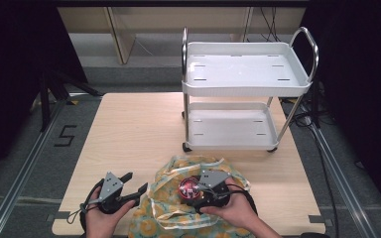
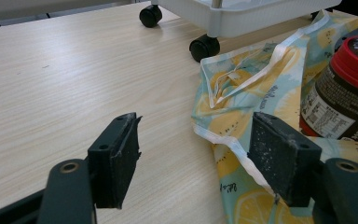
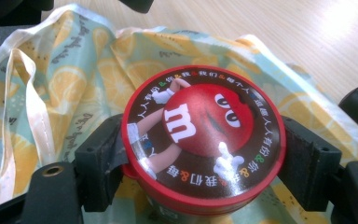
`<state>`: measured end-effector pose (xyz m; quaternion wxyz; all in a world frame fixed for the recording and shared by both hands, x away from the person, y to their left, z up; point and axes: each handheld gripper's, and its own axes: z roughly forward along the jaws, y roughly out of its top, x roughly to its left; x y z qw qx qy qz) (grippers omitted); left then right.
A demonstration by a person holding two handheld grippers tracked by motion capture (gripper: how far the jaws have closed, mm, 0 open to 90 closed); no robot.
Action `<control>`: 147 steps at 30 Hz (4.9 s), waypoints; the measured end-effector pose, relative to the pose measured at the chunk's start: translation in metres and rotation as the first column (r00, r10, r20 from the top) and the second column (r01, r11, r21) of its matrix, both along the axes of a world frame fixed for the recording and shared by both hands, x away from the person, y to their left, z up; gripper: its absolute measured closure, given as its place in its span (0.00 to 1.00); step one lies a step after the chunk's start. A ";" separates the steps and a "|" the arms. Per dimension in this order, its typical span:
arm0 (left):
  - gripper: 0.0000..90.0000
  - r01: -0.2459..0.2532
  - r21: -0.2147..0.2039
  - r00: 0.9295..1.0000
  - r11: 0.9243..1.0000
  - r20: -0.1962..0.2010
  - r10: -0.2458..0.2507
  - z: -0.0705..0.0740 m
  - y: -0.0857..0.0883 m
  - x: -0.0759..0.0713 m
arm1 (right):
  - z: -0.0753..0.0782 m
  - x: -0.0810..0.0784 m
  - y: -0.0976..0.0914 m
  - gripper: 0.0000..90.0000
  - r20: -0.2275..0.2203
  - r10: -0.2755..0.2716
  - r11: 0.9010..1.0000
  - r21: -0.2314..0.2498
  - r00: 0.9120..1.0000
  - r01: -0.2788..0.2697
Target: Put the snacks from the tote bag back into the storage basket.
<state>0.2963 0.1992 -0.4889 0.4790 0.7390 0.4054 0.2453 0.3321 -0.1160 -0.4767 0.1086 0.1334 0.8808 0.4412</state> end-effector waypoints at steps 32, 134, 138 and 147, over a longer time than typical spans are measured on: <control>0.36 -0.015 -0.024 1.000 1.000 0.014 0.016 0.000 0.001 0.000 | 0.024 0.002 -0.010 0.29 -0.025 -0.049 0.995 0.088 0.999 0.051; 0.37 -0.043 -0.025 0.999 0.999 0.021 0.044 0.001 0.004 0.001 | 0.073 0.024 -0.034 0.29 0.060 -0.110 0.986 0.131 0.992 0.101; 0.37 -0.037 -0.019 0.999 0.999 0.025 0.037 0.001 0.004 0.002 | 0.076 0.024 -0.034 0.29 0.053 -0.117 0.985 0.135 0.992 0.109; 0.37 -0.037 -0.021 0.999 0.999 0.028 0.038 0.001 0.004 0.002 | 0.079 0.027 -0.036 0.29 0.059 -0.119 0.984 0.140 0.991 0.110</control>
